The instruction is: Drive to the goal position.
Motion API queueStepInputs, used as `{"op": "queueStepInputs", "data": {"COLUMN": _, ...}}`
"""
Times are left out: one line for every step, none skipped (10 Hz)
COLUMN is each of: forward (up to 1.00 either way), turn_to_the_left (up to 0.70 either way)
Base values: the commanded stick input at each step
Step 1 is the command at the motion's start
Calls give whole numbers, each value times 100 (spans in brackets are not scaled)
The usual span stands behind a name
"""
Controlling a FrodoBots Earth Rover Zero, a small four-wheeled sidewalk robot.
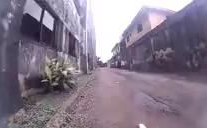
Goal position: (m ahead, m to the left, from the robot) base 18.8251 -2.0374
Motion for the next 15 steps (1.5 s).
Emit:
{"op": "queueStepInputs", "data": {"forward": 70, "turn_to_the_left": -35}}
{"op": "queueStepInputs", "data": {"forward": 70, "turn_to_the_left": -35}}
{"op": "queueStepInputs", "data": {"forward": 70, "turn_to_the_left": -35}}
{"op": "queueStepInputs", "data": {"forward": 70, "turn_to_the_left": -35}}
{"op": "queueStepInputs", "data": {"forward": 70, "turn_to_the_left": -35}}
{"op": "queueStepInputs", "data": {"forward": 70, "turn_to_the_left": -10}}
{"op": "queueStepInputs", "data": {"forward": 70, "turn_to_the_left": 0}}
{"op": "queueStepInputs", "data": {"forward": 70, "turn_to_the_left": 0}}
{"op": "queueStepInputs", "data": {"forward": 70, "turn_to_the_left": 0}}
{"op": "queueStepInputs", "data": {"forward": 70, "turn_to_the_left": 0}}
{"op": "queueStepInputs", "data": {"forward": 70, "turn_to_the_left": 0}}
{"op": "queueStepInputs", "data": {"forward": 70, "turn_to_the_left": 0}}
{"op": "queueStepInputs", "data": {"forward": 70, "turn_to_the_left": 0}}
{"op": "queueStepInputs", "data": {"forward": 70, "turn_to_the_left": 0}}
{"op": "queueStepInputs", "data": {"forward": 70, "turn_to_the_left": 0}}
